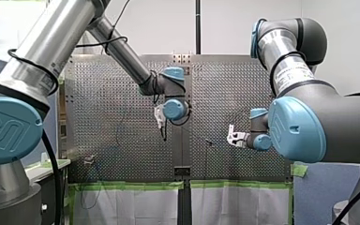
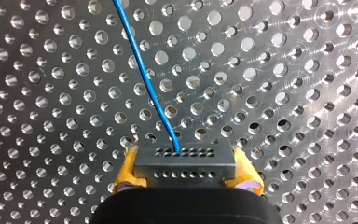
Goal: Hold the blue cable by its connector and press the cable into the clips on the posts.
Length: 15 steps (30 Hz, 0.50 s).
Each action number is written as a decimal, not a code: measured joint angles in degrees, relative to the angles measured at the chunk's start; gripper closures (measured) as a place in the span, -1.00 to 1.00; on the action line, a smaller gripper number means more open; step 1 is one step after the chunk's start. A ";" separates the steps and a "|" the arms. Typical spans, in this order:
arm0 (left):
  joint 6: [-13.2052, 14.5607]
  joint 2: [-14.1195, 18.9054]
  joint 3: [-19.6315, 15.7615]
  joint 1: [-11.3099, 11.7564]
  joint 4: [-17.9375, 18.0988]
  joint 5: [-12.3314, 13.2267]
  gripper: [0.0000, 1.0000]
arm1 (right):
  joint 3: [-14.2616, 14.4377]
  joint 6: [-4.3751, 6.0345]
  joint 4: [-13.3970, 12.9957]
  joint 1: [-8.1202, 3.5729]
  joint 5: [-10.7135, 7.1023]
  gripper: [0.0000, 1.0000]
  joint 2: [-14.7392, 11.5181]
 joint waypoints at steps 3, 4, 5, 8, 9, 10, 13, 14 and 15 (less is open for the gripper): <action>-0.04 1.62 -1.62 -0.03 0.87 0.24 -0.98 | 0.01 0.00 0.00 0.02 0.00 1.00 0.00; -0.03 2.32 -2.31 -0.03 1.04 0.39 -0.98 | 0.02 0.00 0.00 0.02 0.00 1.00 0.00; 0.00 2.87 -2.86 -0.01 1.14 0.44 -0.98 | 0.03 0.00 0.00 0.03 0.00 1.00 0.00; 0.15 4.59 -4.57 0.05 1.35 0.46 -0.98 | 0.03 0.00 0.00 0.07 0.00 1.00 0.00; 0.13 5.08 -5.08 0.03 1.36 0.44 -0.98 | 0.02 0.00 0.00 0.07 0.00 1.00 0.00; 0.10 5.71 -5.71 0.05 1.28 0.40 -0.98 | 0.02 0.00 0.00 0.08 0.00 1.00 0.00; -0.09 7.30 -7.30 0.24 0.96 0.28 -0.98 | 0.01 0.00 0.00 0.10 0.00 1.00 0.00; -0.14 7.80 -7.79 0.28 0.92 0.28 -0.98 | 0.02 0.00 0.00 0.10 0.00 1.00 0.00; -0.17 8.31 -8.30 0.31 0.91 0.30 -0.98 | 0.02 0.01 0.00 0.10 0.00 1.00 0.00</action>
